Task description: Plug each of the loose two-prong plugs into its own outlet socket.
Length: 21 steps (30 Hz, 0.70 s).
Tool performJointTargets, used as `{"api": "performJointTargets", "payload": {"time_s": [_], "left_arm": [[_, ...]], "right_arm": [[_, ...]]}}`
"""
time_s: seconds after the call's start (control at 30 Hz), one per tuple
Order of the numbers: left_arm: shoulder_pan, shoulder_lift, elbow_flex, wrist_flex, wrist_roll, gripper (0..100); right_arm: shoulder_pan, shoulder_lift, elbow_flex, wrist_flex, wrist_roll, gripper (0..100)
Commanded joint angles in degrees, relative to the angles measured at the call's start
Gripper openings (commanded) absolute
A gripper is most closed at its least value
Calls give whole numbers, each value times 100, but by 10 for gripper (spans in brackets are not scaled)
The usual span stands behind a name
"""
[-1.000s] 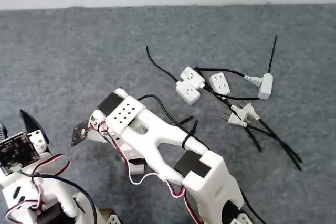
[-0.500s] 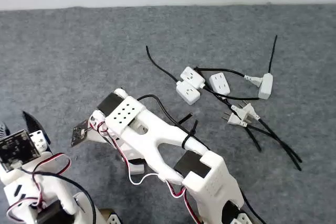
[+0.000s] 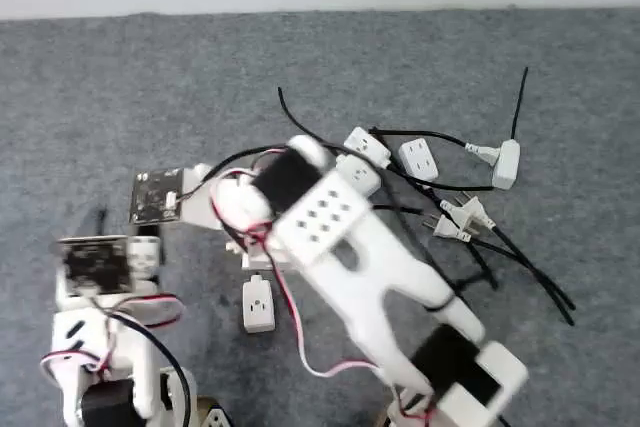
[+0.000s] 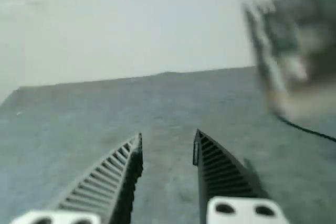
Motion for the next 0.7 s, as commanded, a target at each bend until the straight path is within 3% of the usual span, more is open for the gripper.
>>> {"api": "performJointTargets", "payload": {"time_s": [0.0,0.27,0.67], "left_arm": [[1029,0,-585,334,-97,170],[1785,0,-673,360,-308,170],[1996,0,242,158,-316,170]], "right_arm": [[110,-664,-35,233,-88,9],[75,-813,-26,242,-316,9],[66,-1086,-44,242,-325,9]]}}
